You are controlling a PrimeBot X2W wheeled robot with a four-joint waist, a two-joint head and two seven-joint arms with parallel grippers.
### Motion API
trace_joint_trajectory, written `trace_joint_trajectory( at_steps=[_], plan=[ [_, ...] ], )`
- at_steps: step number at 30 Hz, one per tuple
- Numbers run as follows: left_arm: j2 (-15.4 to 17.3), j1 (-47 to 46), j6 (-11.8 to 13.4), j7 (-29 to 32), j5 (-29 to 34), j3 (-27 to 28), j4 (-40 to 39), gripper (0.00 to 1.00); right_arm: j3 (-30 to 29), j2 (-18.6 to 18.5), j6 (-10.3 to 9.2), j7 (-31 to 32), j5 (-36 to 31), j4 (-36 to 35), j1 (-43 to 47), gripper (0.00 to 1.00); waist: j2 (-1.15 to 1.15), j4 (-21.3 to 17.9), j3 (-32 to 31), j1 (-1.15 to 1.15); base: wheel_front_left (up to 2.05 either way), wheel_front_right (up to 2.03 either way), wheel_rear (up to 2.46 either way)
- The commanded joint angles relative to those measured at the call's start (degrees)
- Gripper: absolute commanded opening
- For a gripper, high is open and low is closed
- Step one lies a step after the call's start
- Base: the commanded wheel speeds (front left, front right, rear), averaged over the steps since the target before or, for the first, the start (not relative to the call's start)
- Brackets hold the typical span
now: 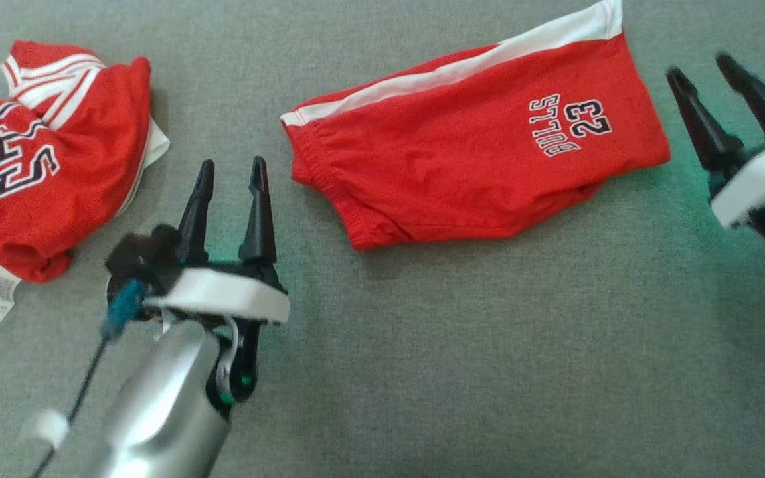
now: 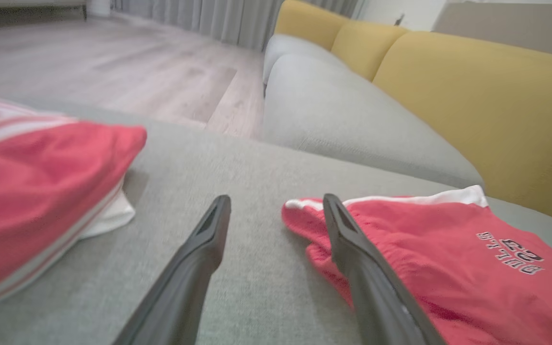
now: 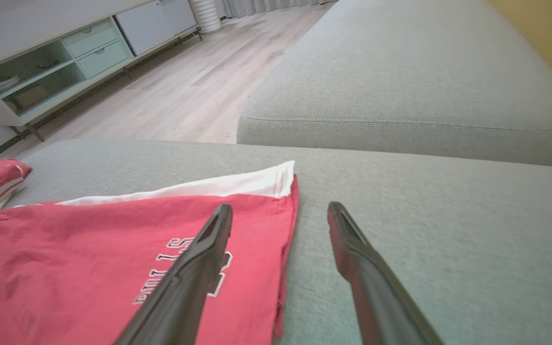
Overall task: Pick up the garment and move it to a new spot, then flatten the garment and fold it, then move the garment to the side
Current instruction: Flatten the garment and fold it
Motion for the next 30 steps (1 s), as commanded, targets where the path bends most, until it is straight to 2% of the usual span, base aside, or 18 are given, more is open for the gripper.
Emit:
trace_joint_trajectory(
  at_steps=[1, 5, 12, 21, 28, 29, 30],
  plan=[
    [1.22, 1.68, 2.00, -0.65, 4.94, 3.59, -5.30, 1.00, -1.10, -1.67, -0.06, -1.17, -0.03, -0.40, 1.84, 1.00, 0.00, 0.03, -1.32, 0.01, 0.00, 0.00, 0.00],
    [-1.03, 9.82, 4.78, -0.68, 15.26, 7.14, -13.28, 1.00, -3.97, -1.01, -0.06, -2.12, -1.96, 3.50, 4.32, 1.00, 0.00, 1.60, -2.42, 0.01, 0.00, 0.00, 0.00],
    [-5.13, 20.12, 6.30, -0.69, 27.93, 8.17, -22.02, 1.00, -7.84, 3.24, -0.06, 1.79, -4.72, 12.93, 3.73, 1.00, 0.00, 7.05, -3.13, 0.01, 0.00, 0.00, 0.00],
    [-7.16, 24.90, 5.70, -0.69, 31.63, 7.31, -23.95, 1.00, -8.59, 6.97, -0.06, 5.27, -7.16, 23.97, 1.82, 1.00, 0.00, 12.55, -3.81, 0.01, 0.00, 0.00, 0.00],
    [-7.61, 25.86, 5.09, -0.70, 32.33, 8.08, -23.45, 1.00, -6.27, 9.39, -0.06, 9.53, -4.58, 24.83, 2.40, 1.00, 0.00, 13.07, -4.42, 0.01, 0.00, 0.00, 0.00],
    [-7.64, 25.91, 4.95, -0.70, 32.39, 8.07, -23.36, 1.00, -5.97, 9.31, -0.06, 9.74, -4.26, 24.62, 2.46, 0.84, 0.00, 12.99, -4.44, 0.01, 0.00, 0.00, 0.00],
    [-7.68, 25.94, 4.83, -0.70, 32.46, 8.05, -23.29, 1.00, -5.68, 9.15, -0.06, 9.84, -3.98, 24.44, 2.51, 0.49, 0.00, 12.91, -4.49, 0.01, 0.00, 0.00, 0.00]
  ],
)
